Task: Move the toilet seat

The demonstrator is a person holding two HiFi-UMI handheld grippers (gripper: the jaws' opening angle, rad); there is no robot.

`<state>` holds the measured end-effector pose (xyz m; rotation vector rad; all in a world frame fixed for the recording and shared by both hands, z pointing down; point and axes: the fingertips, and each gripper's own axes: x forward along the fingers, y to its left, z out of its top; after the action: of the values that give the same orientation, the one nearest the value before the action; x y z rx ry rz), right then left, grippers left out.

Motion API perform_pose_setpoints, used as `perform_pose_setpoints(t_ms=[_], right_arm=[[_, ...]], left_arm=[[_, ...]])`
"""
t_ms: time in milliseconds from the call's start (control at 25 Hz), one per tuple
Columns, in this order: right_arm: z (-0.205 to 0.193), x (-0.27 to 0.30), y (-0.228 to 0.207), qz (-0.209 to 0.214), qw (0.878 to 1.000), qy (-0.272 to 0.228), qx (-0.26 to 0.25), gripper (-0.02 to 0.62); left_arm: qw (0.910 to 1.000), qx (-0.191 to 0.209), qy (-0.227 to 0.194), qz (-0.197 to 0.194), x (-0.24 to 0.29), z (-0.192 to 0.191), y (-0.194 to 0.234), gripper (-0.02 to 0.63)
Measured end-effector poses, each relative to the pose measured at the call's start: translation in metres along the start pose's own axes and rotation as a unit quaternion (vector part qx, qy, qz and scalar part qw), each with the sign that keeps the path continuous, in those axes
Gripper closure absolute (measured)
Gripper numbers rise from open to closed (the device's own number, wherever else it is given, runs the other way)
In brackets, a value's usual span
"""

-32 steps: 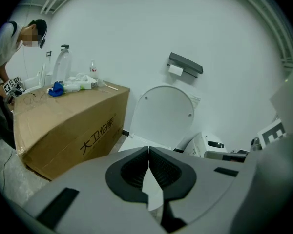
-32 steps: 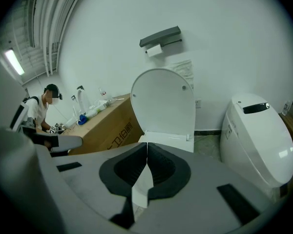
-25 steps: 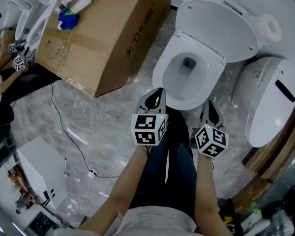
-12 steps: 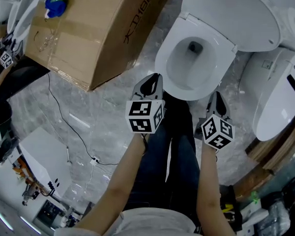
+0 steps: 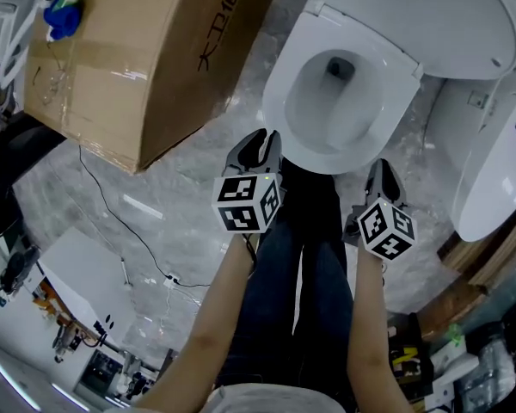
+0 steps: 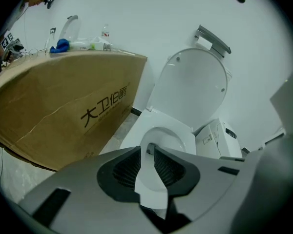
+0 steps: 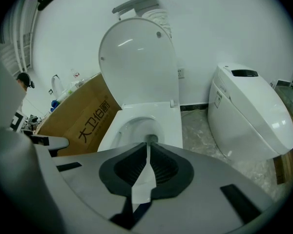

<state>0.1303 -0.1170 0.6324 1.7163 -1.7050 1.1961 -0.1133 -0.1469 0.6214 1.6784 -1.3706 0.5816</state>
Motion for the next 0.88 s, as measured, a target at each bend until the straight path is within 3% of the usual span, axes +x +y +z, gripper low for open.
perform_pose_setpoints(t_ms=[320, 720, 880], right_arm=[[-0.018, 0.024, -0.014, -0.011, 0.999, 0.002, 0.033, 0.578], [-0.045, 0.047, -0.043, -0.017, 0.997, 0.023, 0.075, 0.578], [-0.055, 0.053, -0.057, -0.029, 0.994, 0.025, 0.106, 0.577]], left_arm=[[0.9999, 0.009, 0.009, 0.001, 0.029, -0.015, 0.005, 0.506], [0.9981, -0.01, 0.055, 0.027, 0.059, -0.056, 0.033, 0.446], [0.9969, 0.008, 0.075, 0.021, 0.07, -0.075, 0.034, 0.428]])
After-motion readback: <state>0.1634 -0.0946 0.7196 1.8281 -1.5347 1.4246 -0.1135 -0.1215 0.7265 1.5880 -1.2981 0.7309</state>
